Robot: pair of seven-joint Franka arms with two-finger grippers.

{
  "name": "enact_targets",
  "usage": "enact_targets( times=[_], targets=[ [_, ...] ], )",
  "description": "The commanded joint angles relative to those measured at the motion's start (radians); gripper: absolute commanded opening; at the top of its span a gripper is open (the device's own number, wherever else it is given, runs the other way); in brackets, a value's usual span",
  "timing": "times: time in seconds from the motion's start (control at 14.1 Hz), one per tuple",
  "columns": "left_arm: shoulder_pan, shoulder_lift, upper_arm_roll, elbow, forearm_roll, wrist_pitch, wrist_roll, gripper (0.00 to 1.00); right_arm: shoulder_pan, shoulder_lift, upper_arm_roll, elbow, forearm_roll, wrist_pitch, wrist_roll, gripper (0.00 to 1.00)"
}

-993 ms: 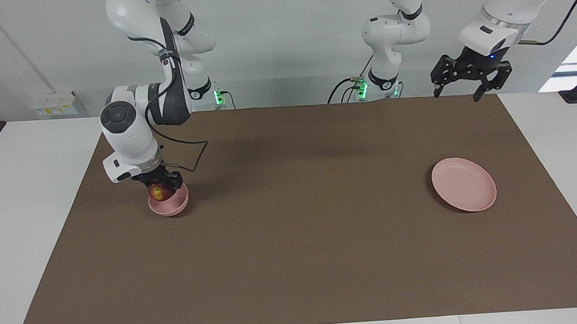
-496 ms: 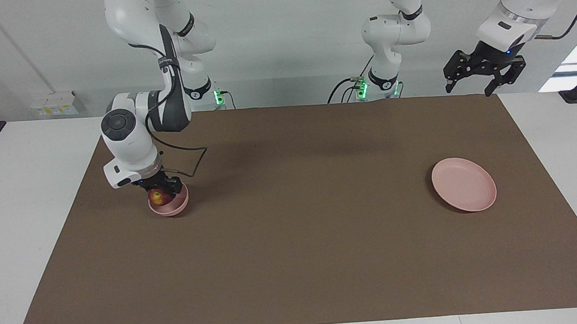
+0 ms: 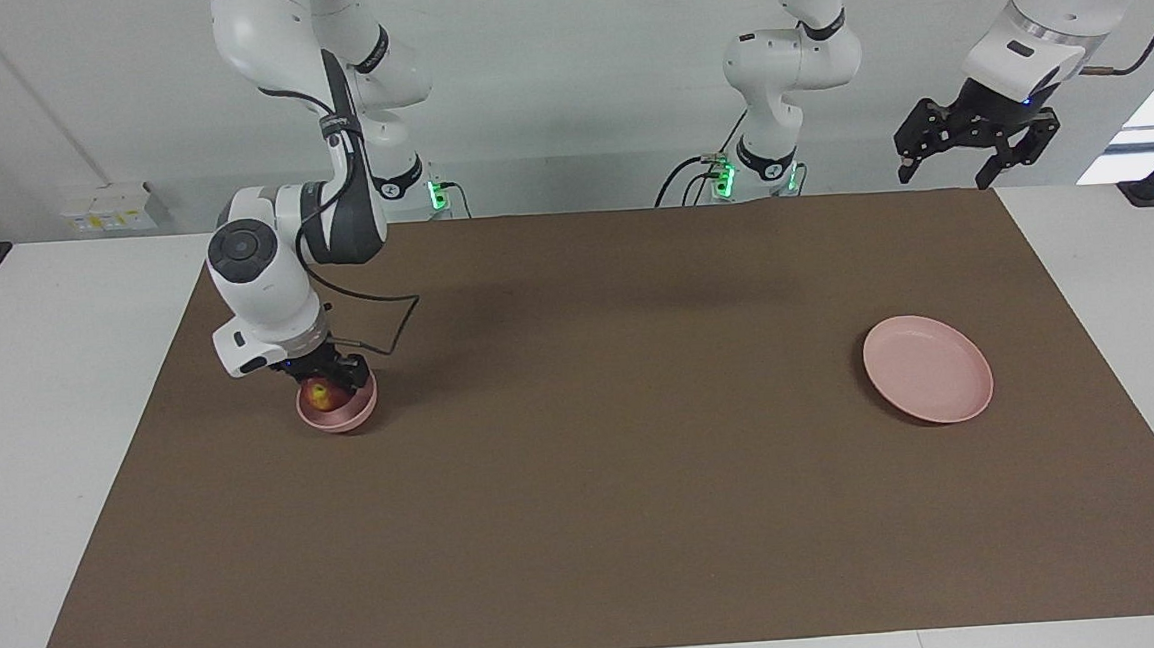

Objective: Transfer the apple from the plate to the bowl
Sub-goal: 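Lower the apple into the small pink bowl with the right gripper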

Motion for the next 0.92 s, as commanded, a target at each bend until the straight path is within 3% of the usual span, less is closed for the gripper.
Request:
enact_targets(
  times=[0.0,0.35,0.85],
  targets=[
    [-0.003,-0.002,0.000,0.015,0.014,-0.020,-0.030,1.00,-0.002,-0.002,0.009,-0.007,0.033,0.009,0.022,0.00],
    [-0.006,-0.007,-0.011,0.010,0.049,-0.034,-0.052,1.00,0.006,0.003,0.008,-0.010,0.043,0.009,0.018,0.00],
    [0.011,-0.007,0.004,0.010,0.041,-0.028,-0.054,1.00,-0.008,0.018,0.008,-0.010,0.043,0.020,0.004,0.10]
  ],
)
